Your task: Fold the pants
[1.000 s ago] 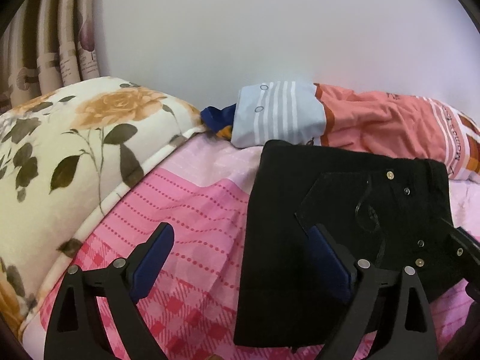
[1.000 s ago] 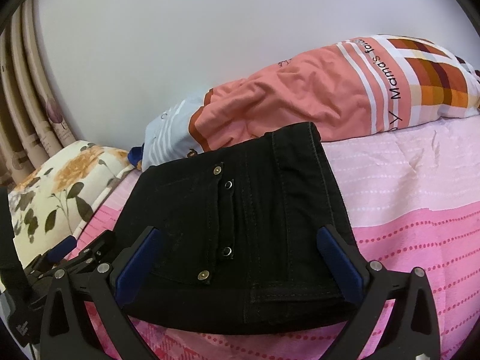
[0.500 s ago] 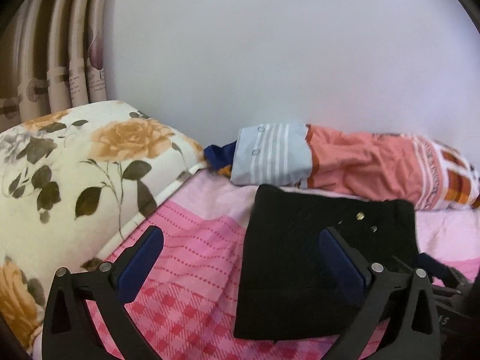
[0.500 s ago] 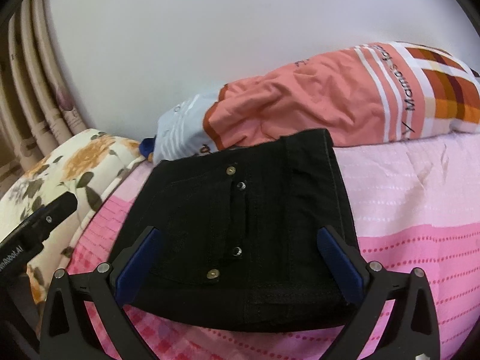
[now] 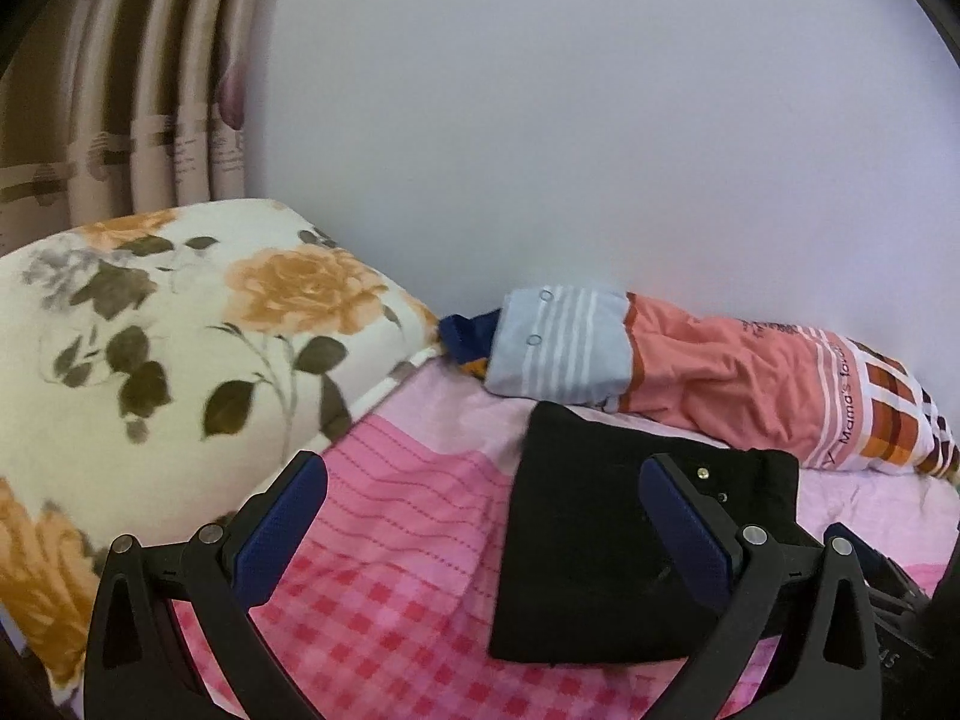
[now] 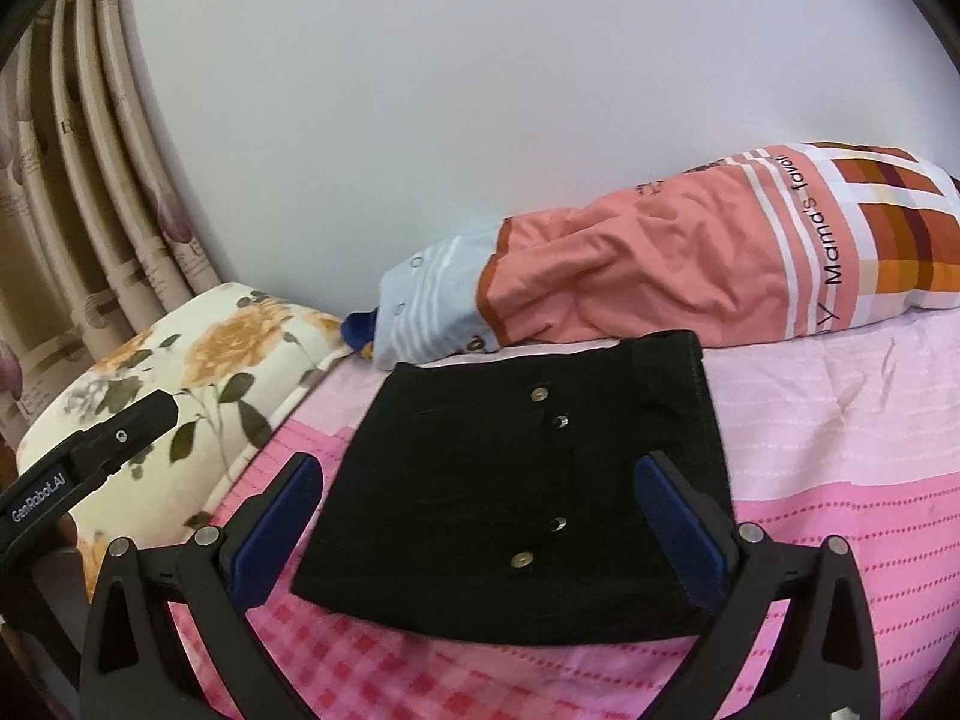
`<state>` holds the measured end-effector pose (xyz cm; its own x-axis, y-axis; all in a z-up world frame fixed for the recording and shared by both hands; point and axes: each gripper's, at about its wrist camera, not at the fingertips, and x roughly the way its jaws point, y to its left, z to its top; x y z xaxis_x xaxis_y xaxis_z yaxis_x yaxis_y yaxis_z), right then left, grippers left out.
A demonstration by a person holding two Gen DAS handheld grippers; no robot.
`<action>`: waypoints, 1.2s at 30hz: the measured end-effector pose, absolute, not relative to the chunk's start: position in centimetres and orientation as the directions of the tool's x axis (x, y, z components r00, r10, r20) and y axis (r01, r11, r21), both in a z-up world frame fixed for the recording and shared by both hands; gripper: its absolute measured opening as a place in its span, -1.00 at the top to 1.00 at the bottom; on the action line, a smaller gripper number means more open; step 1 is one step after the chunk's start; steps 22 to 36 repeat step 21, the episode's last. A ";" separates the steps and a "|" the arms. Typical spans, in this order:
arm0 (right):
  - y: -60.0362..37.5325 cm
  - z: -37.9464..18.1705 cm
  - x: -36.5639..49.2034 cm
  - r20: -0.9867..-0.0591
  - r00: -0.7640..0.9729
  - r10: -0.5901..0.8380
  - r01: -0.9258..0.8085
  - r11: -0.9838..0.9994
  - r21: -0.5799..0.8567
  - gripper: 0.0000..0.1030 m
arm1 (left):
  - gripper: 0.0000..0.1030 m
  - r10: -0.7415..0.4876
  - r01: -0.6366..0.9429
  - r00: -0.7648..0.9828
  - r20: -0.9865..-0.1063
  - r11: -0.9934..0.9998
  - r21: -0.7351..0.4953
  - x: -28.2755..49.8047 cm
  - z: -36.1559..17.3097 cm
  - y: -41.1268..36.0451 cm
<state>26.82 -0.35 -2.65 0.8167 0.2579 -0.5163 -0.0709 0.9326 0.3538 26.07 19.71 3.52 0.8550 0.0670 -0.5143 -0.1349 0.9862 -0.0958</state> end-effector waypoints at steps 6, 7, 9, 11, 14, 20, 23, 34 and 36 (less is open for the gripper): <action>2.2 -1.1 26.4 -0.503 0.811 0.298 -0.138 0.934 0.330 -1.00 | -1.00 0.178 -0.256 0.850 -0.495 0.962 -0.093 24.0 3.9 21.9; 2.6 -1.0 26.4 -0.501 0.809 0.306 -0.150 0.933 0.327 -1.00 | -1.00 0.222 -0.298 0.843 -0.490 0.951 -0.082 23.8 3.9 22.3; 4.0 -0.6 26.6 -0.501 0.800 0.331 -0.186 0.930 0.316 -1.00 | -1.00 0.276 -0.350 0.828 -0.488 0.934 -0.066 23.2 3.6 23.5; 5.5 -0.3 27.0 -0.504 0.786 0.358 -0.224 0.925 0.307 -1.00 | -1.00 0.263 -0.350 0.825 -0.500 0.933 -0.087 23.0 3.1 24.8; 8.1 -0.4 28.3 -0.518 0.751 0.410 -0.280 0.908 0.312 -1.00 | -1.00 0.296 -0.409 0.794 -0.531 0.906 -0.107 22.8 2.1 27.6; 15.0 -2.4 32.8 -0.597 0.637 0.488 -0.371 0.873 0.317 -1.00 | -1.00 0.374 -0.524 0.734 -0.566 0.843 -0.122 23.4 -1.3 32.5; 15.9 -3.0 33.4 -0.607 0.623 0.493 -0.374 0.870 0.322 -1.00 | -1.00 0.404 -0.547 0.717 -0.568 0.831 -0.099 23.6 -1.7 32.8; 15.9 -3.0 33.4 -0.607 0.623 0.493 -0.374 0.870 0.322 -1.00 | -1.00 0.404 -0.547 0.717 -0.568 0.831 -0.099 23.6 -1.7 32.8; 15.9 -3.0 33.4 -0.607 0.623 0.493 -0.374 0.870 0.322 -1.00 | -1.00 0.404 -0.547 0.717 -0.568 0.831 -0.099 23.6 -1.7 32.8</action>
